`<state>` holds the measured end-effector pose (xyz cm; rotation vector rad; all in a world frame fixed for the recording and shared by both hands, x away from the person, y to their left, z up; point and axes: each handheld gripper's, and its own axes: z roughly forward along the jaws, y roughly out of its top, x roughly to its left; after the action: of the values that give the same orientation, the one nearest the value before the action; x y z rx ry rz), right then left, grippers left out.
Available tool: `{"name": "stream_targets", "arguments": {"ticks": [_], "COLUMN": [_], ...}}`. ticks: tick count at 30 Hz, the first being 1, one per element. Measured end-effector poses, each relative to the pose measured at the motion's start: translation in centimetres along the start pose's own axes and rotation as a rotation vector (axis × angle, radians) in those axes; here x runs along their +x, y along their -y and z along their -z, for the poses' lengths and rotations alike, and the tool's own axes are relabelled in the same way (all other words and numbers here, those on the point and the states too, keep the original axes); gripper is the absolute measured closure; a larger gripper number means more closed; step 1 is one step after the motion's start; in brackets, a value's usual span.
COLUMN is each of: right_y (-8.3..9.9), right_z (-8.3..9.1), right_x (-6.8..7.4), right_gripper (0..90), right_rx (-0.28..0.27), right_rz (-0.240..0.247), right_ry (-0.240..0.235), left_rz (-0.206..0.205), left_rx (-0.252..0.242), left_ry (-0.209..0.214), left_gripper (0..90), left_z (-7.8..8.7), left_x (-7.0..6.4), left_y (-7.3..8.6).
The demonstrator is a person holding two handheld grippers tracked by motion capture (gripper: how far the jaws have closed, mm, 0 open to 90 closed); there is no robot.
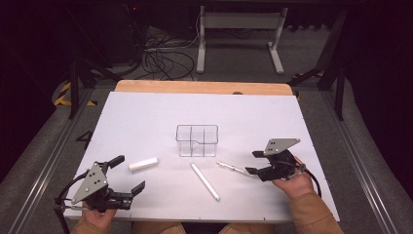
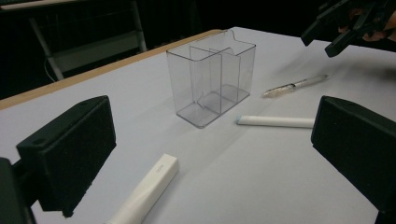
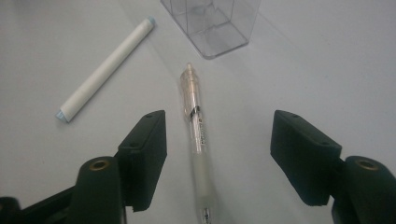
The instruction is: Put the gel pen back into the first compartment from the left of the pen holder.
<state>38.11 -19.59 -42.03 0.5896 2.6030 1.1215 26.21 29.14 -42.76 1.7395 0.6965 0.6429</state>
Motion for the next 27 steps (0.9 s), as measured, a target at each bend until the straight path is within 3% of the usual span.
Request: {"name": "stream_targets", "arguments": {"ticks": [8,27], "right_y": [0.2,0.9], "right_z": [-0.8,-2.6], "right_x": [0.2,0.4], "right_gripper": [40.5,49.2], "right_rx": [0.082,0.242], "right_rz": [0.032,0.062], "right_ry": [0.027,-0.026], "left_rz": [0.000,0.000], "left_rx": [0.000,0.000], "left_ry": [0.000,0.002], "left_gripper": [0.6,0.7], "left_z": [0.0,0.0], "left_x": [0.0,0.0], "left_y": [0.0,0.0]}}
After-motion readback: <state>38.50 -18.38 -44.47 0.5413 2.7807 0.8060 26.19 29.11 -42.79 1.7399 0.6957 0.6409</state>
